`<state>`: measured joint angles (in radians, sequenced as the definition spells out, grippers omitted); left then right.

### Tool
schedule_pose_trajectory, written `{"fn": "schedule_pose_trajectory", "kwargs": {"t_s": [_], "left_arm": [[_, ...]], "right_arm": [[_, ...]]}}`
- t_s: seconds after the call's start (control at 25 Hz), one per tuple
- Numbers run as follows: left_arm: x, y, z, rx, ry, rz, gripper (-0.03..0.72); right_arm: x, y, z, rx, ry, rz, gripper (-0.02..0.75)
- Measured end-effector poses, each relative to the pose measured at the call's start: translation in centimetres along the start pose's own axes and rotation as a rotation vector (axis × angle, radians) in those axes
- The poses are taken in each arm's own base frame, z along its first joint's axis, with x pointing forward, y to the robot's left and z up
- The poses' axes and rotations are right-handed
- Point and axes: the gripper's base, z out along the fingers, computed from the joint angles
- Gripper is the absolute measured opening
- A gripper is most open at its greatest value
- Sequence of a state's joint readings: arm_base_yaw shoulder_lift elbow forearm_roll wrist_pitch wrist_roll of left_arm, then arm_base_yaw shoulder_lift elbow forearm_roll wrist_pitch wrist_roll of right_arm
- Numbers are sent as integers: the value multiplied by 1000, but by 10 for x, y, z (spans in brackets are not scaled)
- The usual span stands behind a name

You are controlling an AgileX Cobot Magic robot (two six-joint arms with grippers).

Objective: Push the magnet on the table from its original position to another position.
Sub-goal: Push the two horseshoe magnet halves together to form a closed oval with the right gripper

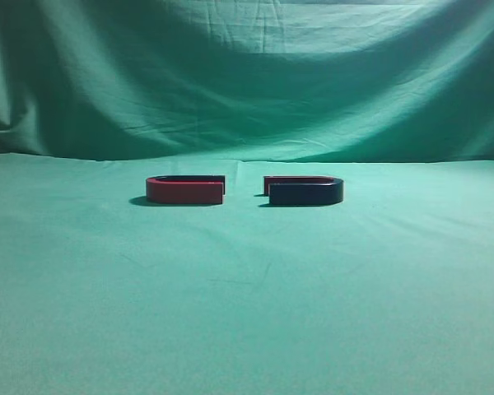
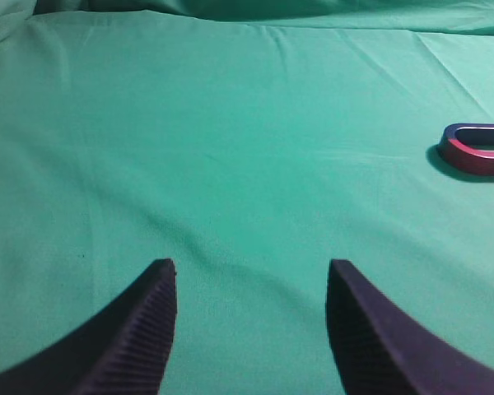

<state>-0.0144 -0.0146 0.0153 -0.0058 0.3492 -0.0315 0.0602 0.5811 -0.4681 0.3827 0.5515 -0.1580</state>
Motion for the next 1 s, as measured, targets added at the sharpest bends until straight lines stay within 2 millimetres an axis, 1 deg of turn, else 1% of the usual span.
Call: {"fn": "schedule_pose_trajectory", "kwargs": {"t_s": [0.12, 0.28, 0.4, 0.52, 0.68, 0.8, 1.0], "left_arm": [[0, 0, 0, 0, 0, 0, 372], [0, 0, 0, 0, 0, 0, 372], [0, 0, 0, 0, 0, 0, 372], [0, 0, 0, 0, 0, 0, 372], [0, 0, 0, 0, 0, 0, 372], [0, 0, 0, 0, 0, 0, 372], [0, 0, 0, 0, 0, 0, 372]], "right_arm": [[-8, 3, 2, -19, 24, 12, 469], [-19, 6, 5, -32, 71, -54, 469], [-32, 9, 14, -49, 169, -62, 469], [-49, 12, 29, -71, 284, -73, 469], [-65, 27, 58, -122, 392, -148, 469], [-71, 37, 84, -129, 462, -181, 469], [-82, 42, 138, -78, 584, -137, 469]]}}
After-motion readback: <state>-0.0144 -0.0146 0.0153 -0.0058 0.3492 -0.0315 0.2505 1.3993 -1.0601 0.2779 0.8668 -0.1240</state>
